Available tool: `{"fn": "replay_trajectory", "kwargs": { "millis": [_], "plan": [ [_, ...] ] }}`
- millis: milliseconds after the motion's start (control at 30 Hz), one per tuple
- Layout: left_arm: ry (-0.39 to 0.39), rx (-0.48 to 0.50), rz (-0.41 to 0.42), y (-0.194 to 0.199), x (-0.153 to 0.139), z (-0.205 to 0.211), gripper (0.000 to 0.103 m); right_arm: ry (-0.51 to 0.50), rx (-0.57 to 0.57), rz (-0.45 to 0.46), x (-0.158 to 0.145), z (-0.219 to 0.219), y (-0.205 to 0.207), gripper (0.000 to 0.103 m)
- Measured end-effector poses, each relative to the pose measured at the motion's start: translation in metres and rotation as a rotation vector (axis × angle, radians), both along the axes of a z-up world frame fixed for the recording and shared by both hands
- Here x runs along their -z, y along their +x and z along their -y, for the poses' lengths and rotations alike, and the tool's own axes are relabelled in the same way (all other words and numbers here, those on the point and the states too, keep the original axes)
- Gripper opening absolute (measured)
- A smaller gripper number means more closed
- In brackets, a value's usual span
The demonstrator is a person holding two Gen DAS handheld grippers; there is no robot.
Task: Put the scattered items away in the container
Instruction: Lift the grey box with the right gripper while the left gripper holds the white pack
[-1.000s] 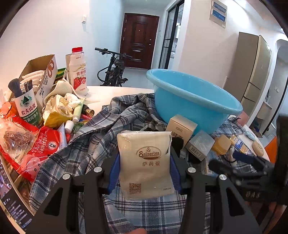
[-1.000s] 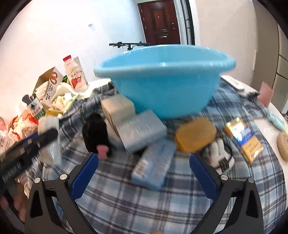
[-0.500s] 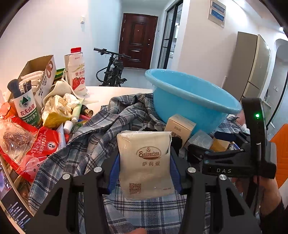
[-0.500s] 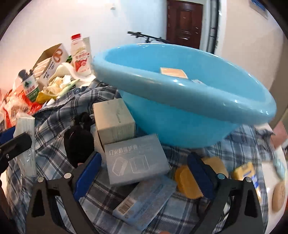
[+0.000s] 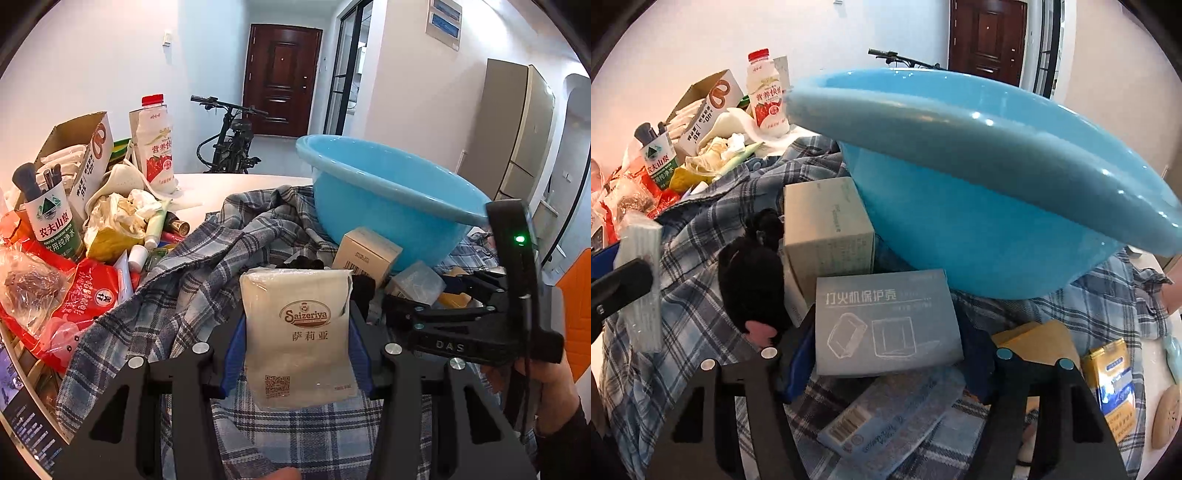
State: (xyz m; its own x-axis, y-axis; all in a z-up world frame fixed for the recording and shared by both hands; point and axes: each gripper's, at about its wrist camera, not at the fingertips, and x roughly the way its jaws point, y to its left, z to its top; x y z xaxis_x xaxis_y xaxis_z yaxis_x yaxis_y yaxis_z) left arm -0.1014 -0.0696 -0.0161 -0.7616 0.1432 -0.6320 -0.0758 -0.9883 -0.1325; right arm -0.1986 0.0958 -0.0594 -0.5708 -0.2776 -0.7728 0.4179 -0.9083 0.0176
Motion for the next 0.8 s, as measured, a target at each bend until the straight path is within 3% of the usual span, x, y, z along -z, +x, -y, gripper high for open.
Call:
{"fn": "replay_trajectory", "kwargs": {
  "millis": [267, 500, 800],
  "plan": [
    [-0.012, 0.004, -0.001, 0.001, 0.0, -0.005, 0.047, -0.022, 0.022, -0.098, -0.03, -0.008, 0.038, 0.068],
    [-0.012, 0.002, -0.008, -0.001, -0.004, -0.011, 0.047, -0.004, 0.114, -0.211, -0.06, -0.018, 0.073, 0.067],
    [-0.055, 0.007, -0.083, 0.014, -0.041, -0.039, 0.047, -0.079, 0.19, -0.27, -0.095, -0.042, 0.094, 0.067]
  ]
}}
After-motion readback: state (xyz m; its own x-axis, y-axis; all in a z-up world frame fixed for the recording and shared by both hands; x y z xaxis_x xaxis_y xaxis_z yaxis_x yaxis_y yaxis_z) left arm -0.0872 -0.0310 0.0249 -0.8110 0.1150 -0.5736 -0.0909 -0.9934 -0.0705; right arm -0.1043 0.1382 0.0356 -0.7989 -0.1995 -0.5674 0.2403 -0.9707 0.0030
